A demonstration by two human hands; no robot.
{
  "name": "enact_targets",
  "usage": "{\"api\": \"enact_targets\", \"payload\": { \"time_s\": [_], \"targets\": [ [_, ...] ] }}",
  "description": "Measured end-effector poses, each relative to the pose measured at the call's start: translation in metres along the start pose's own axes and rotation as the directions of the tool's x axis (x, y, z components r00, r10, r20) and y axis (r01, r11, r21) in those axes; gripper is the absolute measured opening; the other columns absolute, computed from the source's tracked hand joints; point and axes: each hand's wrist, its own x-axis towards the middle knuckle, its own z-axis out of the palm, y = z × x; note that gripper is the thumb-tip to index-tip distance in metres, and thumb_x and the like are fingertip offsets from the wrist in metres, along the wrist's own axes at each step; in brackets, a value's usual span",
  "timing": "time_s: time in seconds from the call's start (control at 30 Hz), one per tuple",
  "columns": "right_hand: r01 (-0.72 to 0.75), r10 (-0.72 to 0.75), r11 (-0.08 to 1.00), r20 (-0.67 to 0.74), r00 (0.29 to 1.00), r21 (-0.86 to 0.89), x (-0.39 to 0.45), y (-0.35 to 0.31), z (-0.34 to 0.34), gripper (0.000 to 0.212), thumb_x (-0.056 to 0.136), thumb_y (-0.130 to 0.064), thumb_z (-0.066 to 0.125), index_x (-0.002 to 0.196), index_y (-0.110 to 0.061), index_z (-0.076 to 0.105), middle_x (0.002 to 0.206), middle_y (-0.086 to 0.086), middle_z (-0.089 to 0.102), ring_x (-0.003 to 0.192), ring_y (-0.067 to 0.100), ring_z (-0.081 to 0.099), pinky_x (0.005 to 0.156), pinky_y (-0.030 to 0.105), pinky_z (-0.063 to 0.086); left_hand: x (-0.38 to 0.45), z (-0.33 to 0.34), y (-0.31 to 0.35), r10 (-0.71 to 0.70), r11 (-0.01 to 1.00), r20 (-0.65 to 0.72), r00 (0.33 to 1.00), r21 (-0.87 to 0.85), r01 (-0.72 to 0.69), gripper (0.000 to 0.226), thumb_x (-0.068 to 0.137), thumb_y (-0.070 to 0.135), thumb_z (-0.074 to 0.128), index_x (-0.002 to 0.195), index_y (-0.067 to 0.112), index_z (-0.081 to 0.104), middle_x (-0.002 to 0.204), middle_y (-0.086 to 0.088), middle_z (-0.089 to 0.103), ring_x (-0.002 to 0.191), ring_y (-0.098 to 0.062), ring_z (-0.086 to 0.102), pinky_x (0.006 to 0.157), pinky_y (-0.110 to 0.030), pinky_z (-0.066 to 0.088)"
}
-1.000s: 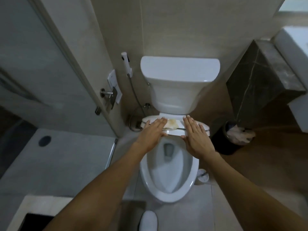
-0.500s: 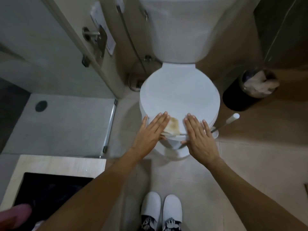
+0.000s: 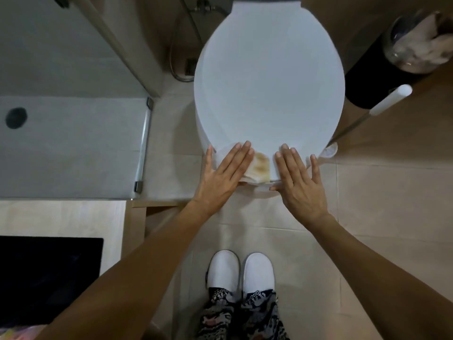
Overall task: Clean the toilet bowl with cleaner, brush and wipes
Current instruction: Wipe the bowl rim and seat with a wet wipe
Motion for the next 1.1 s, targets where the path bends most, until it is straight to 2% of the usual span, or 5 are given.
{"api": "enact_targets", "payload": {
  "time_s": [0.33, 0.63, 0.77, 0.9, 1.1],
  "targets": [
    [-0.039, 0.039, 0.999, 0.034, 0.999, -0.001, -0.016, -0.010, 0.036, 0.079, 0.094, -0.026, 0.042, 0.152, -0.009, -0.009, 0.159, 0.006, -0.015, 0.148, 0.019, -0.010, 0.118, 0.048, -0.002, -0.012, 0.036, 0.010, 0.018, 0.999, 0.049, 0.999, 0.026, -0.019, 0.093, 0.088, 0.022, 0.066, 0.151, 0.006, -0.001, 0.159, -0.009, -0.003, 0.147, -0.019, -0.001, 0.110, -0.064, 0.009],
    [-0.078, 0.064, 0.992, 0.141, 0.988, 0.099, -0.018, -0.011, 0.027, 0.070, 0.098, -0.036, 0.033, 0.153, -0.012, -0.004, 0.161, 0.004, -0.006, 0.148, 0.018, -0.002, 0.118, 0.047, 0.010, -0.012, 0.029, 0.008, 0.040, 0.998, 0.099, 0.994, -0.059, -0.034, 0.088, 0.087, 0.007, 0.062, 0.152, 0.011, 0.003, 0.158, -0.004, 0.011, 0.145, -0.016, 0.013, 0.111, -0.061, 0.001],
    [-0.089, 0.049, 0.981, 0.222, 0.974, 0.174, -0.011, -0.003, 0.006, 0.060, 0.099, -0.033, 0.033, 0.153, -0.013, 0.013, 0.160, 0.003, 0.013, 0.146, 0.017, 0.016, 0.115, 0.042, 0.018, -0.007, 0.016, 0.000, 0.077, 0.995, 0.129, 0.989, -0.071, -0.068, 0.082, 0.082, -0.006, 0.057, 0.150, 0.010, 0.014, 0.157, -0.004, 0.014, 0.144, -0.017, 0.017, 0.113, -0.057, -0.005],
    [-0.134, 0.049, 0.965, 0.348, 0.936, 0.223, -0.001, 0.001, -0.017, 0.055, 0.100, -0.032, 0.030, 0.150, -0.012, 0.027, 0.157, 0.005, 0.024, 0.143, 0.020, 0.028, 0.113, 0.041, 0.030, 0.003, 0.005, -0.002, 0.078, 0.996, 0.144, 0.986, -0.044, -0.072, 0.077, 0.080, 0.005, 0.072, 0.144, 0.006, 0.030, 0.151, -0.010, 0.036, 0.138, -0.020, 0.035, 0.112, -0.058, 0.007],
    [-0.351, 0.218, 0.905, 0.447, 0.867, 0.239, 0.020, 0.011, -0.065, 0.057, 0.098, -0.037, 0.026, 0.141, -0.004, 0.043, 0.149, 0.017, 0.038, 0.134, 0.030, 0.043, 0.103, 0.043, 0.041, 0.027, -0.020, -0.006, 0.028, 0.999, 0.168, 0.985, -0.023, -0.024, 0.057, 0.068, 0.014, 0.084, 0.121, 0.010, 0.065, 0.129, -0.007, 0.061, 0.120, -0.017, 0.057, 0.108, -0.056, 0.024]
  ]
}}
